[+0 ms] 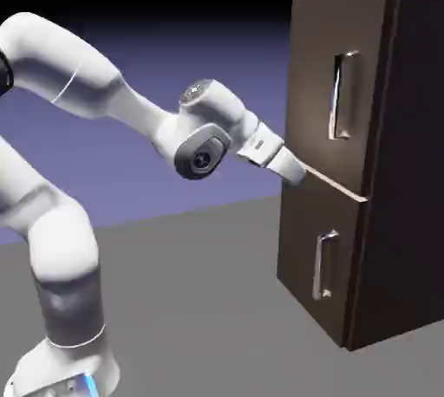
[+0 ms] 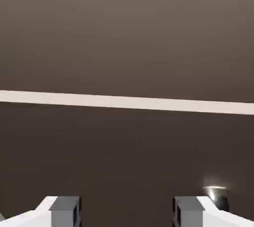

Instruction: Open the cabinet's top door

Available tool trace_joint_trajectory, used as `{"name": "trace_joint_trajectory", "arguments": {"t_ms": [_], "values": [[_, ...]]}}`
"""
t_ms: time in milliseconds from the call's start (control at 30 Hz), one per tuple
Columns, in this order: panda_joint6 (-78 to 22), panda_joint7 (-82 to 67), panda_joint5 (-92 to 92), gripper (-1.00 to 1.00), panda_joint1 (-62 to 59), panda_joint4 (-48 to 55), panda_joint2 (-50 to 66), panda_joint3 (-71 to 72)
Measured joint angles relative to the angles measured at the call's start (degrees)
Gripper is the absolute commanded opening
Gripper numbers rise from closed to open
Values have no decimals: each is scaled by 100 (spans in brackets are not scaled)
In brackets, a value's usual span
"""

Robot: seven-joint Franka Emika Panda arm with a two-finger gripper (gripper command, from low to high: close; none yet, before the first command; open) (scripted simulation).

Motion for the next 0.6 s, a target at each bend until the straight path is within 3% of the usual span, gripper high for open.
{"name": "trace_joint_trajectory", "arguments": {"t_ms": [600], "values": [[-16,3518,-4486,0,1131,700,-604,-1360]]}}
